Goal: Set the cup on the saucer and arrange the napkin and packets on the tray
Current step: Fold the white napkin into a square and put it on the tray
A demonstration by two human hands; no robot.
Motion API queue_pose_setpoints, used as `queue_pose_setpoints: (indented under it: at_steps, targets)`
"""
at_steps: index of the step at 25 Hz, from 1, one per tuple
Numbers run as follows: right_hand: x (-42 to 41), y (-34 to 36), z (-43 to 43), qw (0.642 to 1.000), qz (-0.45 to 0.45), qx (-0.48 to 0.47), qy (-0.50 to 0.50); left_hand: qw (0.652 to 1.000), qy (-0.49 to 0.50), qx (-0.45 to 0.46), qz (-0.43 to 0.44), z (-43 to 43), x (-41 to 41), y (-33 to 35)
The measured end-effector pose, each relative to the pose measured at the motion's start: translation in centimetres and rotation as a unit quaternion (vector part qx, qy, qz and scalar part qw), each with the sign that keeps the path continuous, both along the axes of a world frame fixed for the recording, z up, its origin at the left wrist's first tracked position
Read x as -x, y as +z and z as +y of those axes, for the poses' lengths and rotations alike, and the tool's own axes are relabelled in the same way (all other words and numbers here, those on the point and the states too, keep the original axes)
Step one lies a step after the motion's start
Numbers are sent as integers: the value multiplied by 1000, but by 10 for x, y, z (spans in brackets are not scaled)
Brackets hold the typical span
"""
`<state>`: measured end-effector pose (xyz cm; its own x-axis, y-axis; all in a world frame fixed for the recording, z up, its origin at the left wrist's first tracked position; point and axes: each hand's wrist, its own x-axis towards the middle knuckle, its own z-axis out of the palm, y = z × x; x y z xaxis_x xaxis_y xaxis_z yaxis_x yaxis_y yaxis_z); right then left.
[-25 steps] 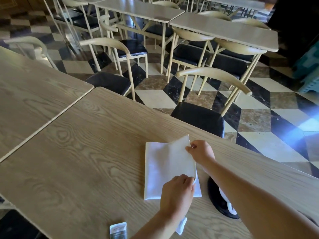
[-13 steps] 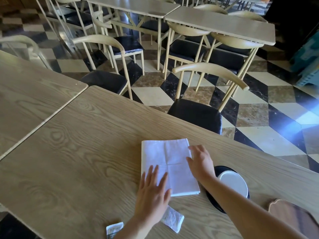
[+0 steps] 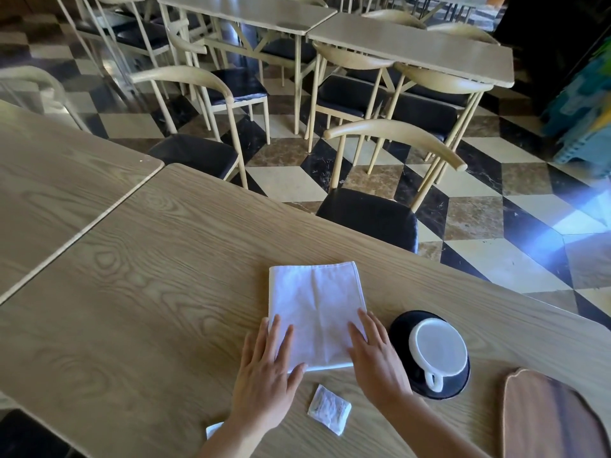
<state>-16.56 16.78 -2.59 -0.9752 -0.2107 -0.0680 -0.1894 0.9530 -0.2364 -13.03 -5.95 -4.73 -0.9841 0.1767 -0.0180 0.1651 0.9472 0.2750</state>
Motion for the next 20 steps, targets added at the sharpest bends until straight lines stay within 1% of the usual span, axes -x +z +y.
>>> queue_pose_setpoints:
  at_steps: [2, 3, 6, 8, 11, 13, 15, 17, 20]
  targets:
    - [-9, 2, 2, 1000, 25, -13, 5, 999, -21, -22, 19, -3, -6, 3]
    - [-13, 3, 3, 999, 32, -17, 7, 999, -9, -41, 28, -4, -8, 5]
    - [-19, 4, 6, 999, 41, -6, 7, 987, 114, -109, 34, -2, -4, 18]
    - [-20, 5, 6, 999, 48, -7, 5, 980, 149, -129, 5, 2, 2, 23]
    - [-21, 8, 4, 999, 49, -5, 7, 966, 200, -142, -83, 10, 12, 31]
    - [-22, 8, 3, 999, 48, -3, 7, 948, 252, -157, -119, 15, 19, 33]
    - [-22, 9, 4, 999, 37, -9, 9, 924, 300, -192, -138, 16, 23, 35]
    - [-22, 10, 5, 1000, 22, -12, 7, 902, 335, -221, -160, 16, 25, 39]
    - [-24, 14, 4, 1000, 22, 13, 4, 866, 372, -290, -169, 18, 26, 48]
